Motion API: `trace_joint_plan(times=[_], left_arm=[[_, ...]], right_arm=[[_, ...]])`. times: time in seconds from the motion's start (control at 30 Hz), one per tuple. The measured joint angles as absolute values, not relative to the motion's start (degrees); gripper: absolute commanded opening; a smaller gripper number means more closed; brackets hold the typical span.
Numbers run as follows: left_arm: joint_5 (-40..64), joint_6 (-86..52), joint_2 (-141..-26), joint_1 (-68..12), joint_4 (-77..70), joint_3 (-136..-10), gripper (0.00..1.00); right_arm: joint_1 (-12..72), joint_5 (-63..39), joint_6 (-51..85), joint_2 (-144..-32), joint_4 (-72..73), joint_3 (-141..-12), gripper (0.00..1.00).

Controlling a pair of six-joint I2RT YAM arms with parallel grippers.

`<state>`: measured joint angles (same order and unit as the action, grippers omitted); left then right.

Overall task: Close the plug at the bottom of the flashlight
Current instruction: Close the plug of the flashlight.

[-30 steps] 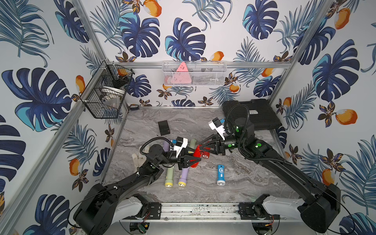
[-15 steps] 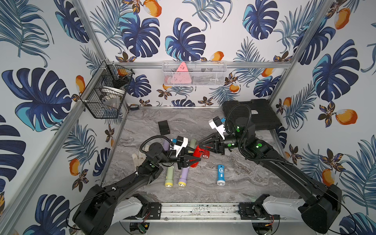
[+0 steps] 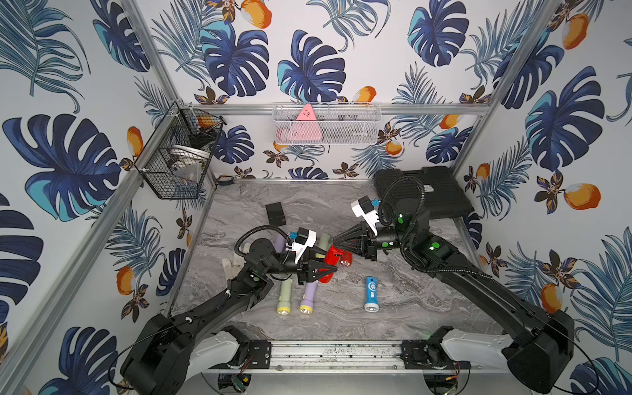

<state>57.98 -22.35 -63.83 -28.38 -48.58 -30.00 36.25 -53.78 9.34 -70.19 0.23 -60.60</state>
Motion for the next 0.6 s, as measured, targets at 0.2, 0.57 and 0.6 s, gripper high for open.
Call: trace_joint_plan(times=[0.2, 0.57, 0.6], left_arm=[[58.19, -22.57, -63.09, -28.38, -48.29, -30.09, 0.00], [57.71, -24.05, -62.65, -28.36, -48.23, -30.37, 0.00], [57.58, -24.12, -62.65, -28.36, -48.27, -30.37, 0.00]], right_arm=[[36.34, -53.56, 9.15, -69.78, 0.58, -60.58, 0.00], [36.64, -52.71, 7.42, -69.87, -2.07, -62.87, 0.00], [36.64, -52.23, 6.96, -69.87, -2.68, -63.20, 0.00]])
